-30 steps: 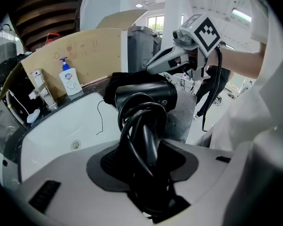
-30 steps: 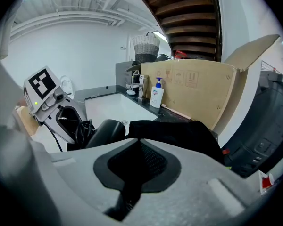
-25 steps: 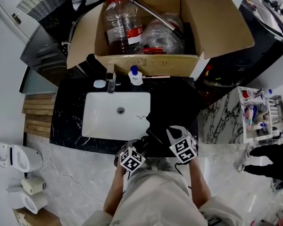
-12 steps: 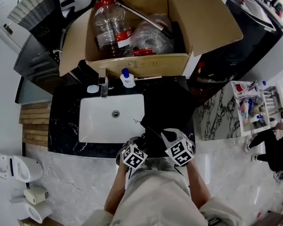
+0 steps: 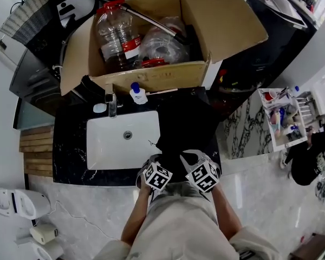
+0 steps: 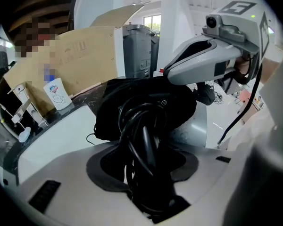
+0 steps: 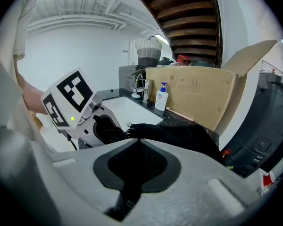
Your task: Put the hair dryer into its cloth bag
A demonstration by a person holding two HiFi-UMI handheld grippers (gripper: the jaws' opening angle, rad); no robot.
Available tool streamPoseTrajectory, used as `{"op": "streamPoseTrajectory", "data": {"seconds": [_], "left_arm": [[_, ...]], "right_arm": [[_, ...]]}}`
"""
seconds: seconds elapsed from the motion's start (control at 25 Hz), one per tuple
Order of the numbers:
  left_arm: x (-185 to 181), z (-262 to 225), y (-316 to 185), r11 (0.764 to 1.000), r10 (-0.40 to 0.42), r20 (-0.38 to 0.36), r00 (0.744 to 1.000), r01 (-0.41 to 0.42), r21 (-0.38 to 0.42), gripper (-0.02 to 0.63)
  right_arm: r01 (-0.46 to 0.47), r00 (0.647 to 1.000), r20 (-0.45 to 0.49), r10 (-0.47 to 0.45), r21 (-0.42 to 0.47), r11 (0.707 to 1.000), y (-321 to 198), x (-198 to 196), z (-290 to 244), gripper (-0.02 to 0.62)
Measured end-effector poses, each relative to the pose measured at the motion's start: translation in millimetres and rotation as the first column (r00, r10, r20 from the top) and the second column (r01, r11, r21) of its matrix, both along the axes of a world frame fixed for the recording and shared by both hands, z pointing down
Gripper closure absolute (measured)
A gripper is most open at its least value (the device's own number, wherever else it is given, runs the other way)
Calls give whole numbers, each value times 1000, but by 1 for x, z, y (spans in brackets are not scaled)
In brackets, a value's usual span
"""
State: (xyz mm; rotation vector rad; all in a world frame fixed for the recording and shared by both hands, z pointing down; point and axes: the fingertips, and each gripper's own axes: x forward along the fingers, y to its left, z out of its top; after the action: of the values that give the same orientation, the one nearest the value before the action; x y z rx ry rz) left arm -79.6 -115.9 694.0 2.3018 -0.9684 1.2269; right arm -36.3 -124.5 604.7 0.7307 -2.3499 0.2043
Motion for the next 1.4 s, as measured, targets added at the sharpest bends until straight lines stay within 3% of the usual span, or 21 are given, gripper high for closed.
{"op": "streamPoseTrajectory", "data": {"seconds": [0.76, 1.04, 1.4], "left_arm": [[20, 14, -22, 998, 0, -3, 1000, 0, 61, 397], [17, 11, -24, 998, -38, -69, 997, 41, 46, 346], [12, -2, -20, 998, -29, -85, 996, 34, 55, 327]], "right_arm": [[18, 1000, 19, -17, -44, 999, 8, 1, 13, 581], [16, 1000, 15, -16, -51, 999, 9, 2, 16, 581], [15, 1000, 11, -15, -56, 998, 9, 1, 18, 581]]}}
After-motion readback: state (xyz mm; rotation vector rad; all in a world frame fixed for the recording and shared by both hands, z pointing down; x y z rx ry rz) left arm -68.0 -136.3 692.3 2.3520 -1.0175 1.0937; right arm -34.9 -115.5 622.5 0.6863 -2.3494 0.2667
